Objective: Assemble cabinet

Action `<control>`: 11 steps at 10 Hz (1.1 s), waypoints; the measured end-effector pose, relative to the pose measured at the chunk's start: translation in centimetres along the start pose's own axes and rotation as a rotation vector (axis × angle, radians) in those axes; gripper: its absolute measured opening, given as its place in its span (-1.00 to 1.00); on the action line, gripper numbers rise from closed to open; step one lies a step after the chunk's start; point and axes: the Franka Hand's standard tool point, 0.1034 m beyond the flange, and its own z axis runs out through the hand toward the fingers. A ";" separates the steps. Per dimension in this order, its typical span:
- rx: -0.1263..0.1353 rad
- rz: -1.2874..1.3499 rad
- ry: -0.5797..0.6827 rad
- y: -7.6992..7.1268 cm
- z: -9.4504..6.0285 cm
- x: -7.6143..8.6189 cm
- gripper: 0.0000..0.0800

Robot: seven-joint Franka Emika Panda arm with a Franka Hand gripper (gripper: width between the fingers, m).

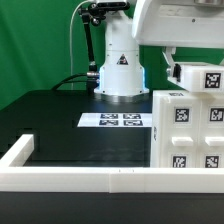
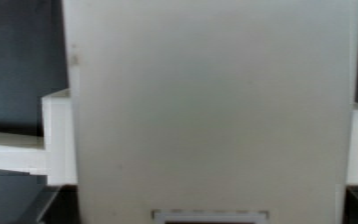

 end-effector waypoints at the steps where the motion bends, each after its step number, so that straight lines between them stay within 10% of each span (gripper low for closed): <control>1: 0.001 0.102 0.000 -0.1 0.0 0.0 0.40; 11: 0.037 1.291 0.029 -2.2 -0.4 0.6 0.40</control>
Offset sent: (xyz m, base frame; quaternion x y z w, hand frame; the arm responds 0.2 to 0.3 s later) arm -0.0032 -0.0020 -0.0028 -0.0106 0.0231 0.2913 0.9563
